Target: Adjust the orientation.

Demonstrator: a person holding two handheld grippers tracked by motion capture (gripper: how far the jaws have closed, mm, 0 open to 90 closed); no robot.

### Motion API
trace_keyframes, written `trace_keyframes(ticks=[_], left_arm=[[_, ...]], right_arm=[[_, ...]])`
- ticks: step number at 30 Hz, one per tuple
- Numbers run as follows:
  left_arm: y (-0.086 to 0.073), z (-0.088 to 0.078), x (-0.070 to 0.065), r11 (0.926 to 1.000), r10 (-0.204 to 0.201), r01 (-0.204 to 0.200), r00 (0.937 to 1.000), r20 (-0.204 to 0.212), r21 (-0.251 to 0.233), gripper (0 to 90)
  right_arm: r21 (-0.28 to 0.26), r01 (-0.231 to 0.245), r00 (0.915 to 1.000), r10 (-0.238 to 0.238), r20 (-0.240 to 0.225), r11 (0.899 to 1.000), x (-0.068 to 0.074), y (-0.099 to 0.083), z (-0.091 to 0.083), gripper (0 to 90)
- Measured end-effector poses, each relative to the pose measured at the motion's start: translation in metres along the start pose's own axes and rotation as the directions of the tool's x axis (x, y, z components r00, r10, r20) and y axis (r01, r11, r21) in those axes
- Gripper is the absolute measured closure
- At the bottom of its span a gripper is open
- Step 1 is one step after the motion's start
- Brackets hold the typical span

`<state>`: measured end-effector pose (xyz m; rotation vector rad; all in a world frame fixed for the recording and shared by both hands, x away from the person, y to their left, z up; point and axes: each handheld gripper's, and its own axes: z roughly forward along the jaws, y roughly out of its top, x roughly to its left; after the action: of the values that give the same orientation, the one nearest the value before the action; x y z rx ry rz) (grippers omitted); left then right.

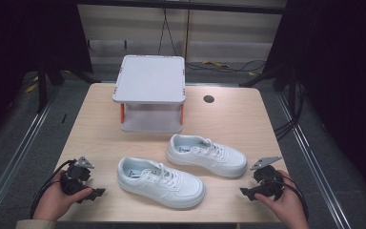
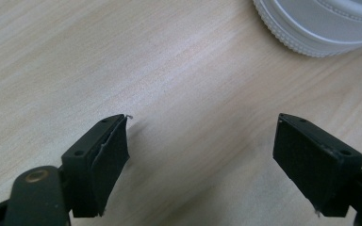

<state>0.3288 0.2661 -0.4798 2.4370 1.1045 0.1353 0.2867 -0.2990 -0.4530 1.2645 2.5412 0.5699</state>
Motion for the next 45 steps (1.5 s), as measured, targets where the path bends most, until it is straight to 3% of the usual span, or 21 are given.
trace_keyframes(ticks=[6,10,14,20,29,35,39,42,45], left_arm=[[0.004,-0.004,0.000,0.9999,0.003,-0.003,1.0000,0.001,0.011,18.3],[0.007,-0.004,0.000,0.9999,0.003,-0.003,0.9997,0.024,0.015,16.9],[0.014,-0.007,0.001,0.9991,0.022,-0.023,0.9996,0.018,0.034,15.5],[0.046,-0.022,0.007,0.9958,0.063,-0.065,0.9977,0.022,0.064,15.8],[0.093,-0.043,0.015,0.9947,0.079,-0.080,0.9967,0.018,0.064,15.4],[0.122,-0.048,0.014,0.9937,0.095,-0.096,0.9951,0.028,0.059,15.1],[0.147,-0.047,0.005,0.9881,0.139,-0.141,0.9898,0.032,0.062,14.9],[0.156,-0.046,-0.002,0.9860,0.157,-0.159,0.9866,0.044,0.048,14.9],[0.175,-0.039,-0.016,0.9781,0.198,-0.200,0.9792,0.045,0.057,15.7]], right_arm=[[-0.013,0.010,0.9999,-0.010,0.002,1.000,0.001,0.001,-0.002,21.6],[-0.017,0.007,1.0000,-0.007,0.002,1.000,0.000,0.001,-0.003,21.7],[-0.021,0.006,1.0000,-0.006,-0.002,1.000,0.001,0.002,-0.002,21.7],[-0.021,0.014,0.9999,-0.014,-0.004,1.000,0.002,0.003,-0.003,21.8],[-0.039,0.006,1.0000,-0.006,-0.003,0.999,0.001,0.003,-0.007,22.2],[-0.032,0.009,0.9999,-0.009,-0.006,0.999,0.001,0.002,-0.006,22.4],[-0.030,0.006,1.0000,-0.006,-0.005,1.000,0.001,0.002,-0.006,22.5],[-0.030,0.006,1.0000,-0.007,-0.007,1.000,0.000,0.002,-0.006,22.6],[-0.029,0.005,1.0000,-0.006,-0.008,1.000,0.000,0.002,-0.006,22.8]])
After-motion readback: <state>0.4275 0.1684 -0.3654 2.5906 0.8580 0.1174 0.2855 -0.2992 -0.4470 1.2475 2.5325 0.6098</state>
